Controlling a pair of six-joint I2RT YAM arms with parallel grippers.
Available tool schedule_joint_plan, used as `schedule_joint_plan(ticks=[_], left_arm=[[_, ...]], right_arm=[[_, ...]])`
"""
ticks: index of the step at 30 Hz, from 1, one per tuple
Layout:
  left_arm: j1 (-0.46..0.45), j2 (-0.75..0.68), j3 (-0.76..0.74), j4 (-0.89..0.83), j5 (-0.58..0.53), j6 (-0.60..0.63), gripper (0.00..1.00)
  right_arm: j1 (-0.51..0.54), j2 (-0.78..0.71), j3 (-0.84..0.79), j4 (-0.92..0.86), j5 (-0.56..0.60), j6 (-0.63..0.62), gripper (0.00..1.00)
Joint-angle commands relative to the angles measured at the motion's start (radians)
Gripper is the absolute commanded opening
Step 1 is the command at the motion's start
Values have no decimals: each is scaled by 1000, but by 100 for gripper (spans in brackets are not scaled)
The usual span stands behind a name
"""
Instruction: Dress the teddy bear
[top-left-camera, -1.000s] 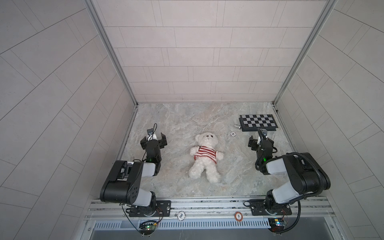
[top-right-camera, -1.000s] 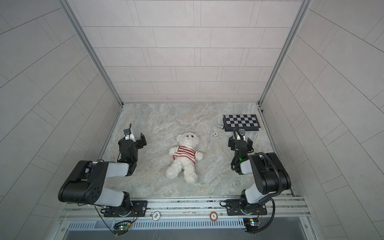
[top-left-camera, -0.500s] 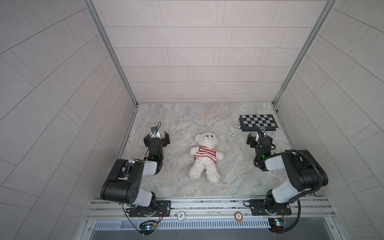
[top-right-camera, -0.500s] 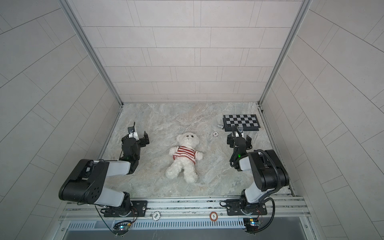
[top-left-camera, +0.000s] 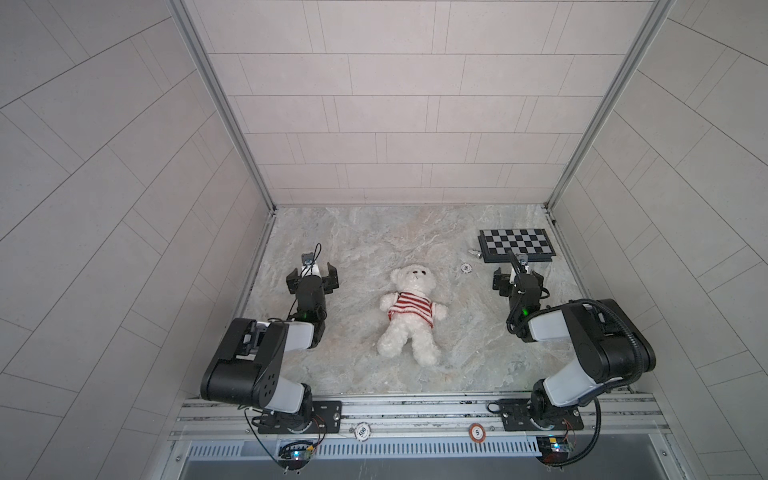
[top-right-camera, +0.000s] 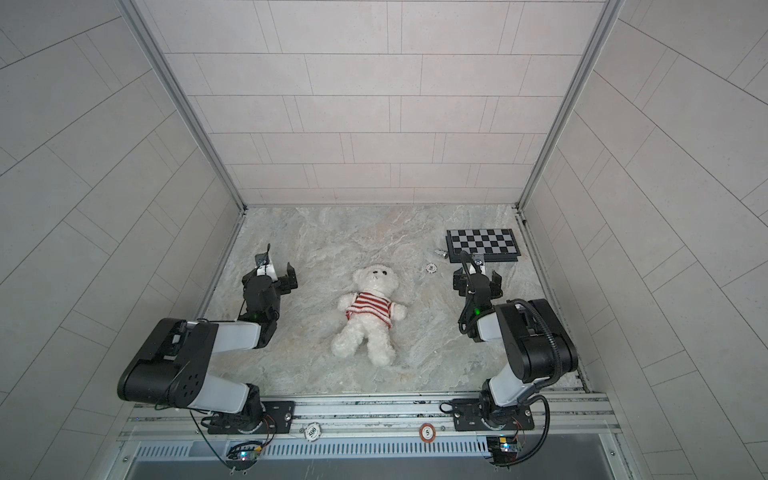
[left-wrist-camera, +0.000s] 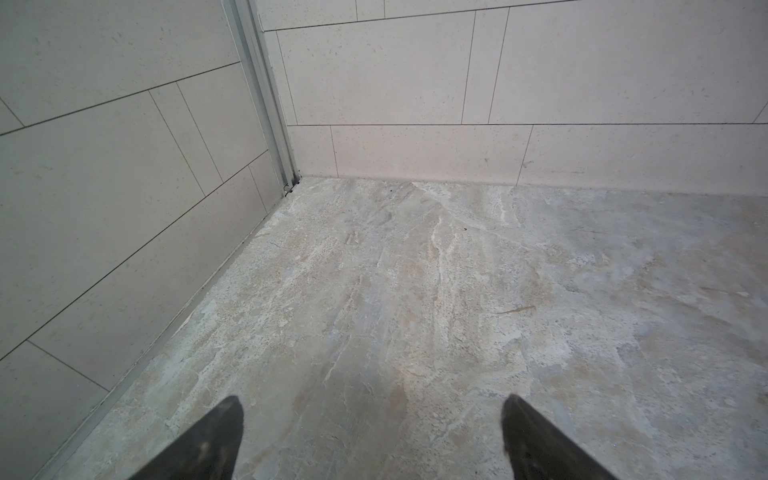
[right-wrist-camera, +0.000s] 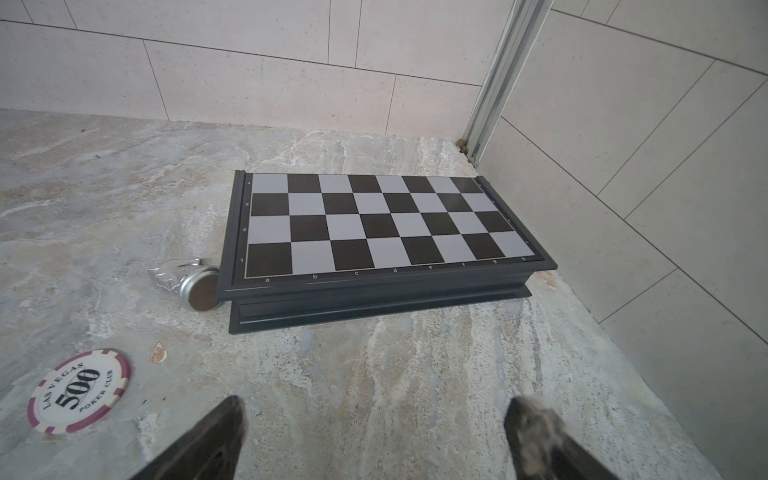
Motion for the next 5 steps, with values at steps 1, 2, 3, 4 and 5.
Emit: schedule_joint_plan(ticks=[1, 2, 3, 4, 5], left_arm=[[-1, 6, 25, -5, -9, 12, 100], [-2, 6, 25, -5, -9, 11, 100], [-1, 6, 24, -5, -9, 12, 100], [-1, 5, 22, -2, -9, 10, 100], [-2, 4, 22, -1, -9, 10, 100]], right_arm=[[5, 9, 12, 4, 18, -13, 100], [4, 8, 12, 4, 19, -14, 100], [4, 8, 12, 3, 18, -13, 100], [5, 8, 12, 4, 18, -14, 100], [5, 9, 12, 4, 18, -14, 100]])
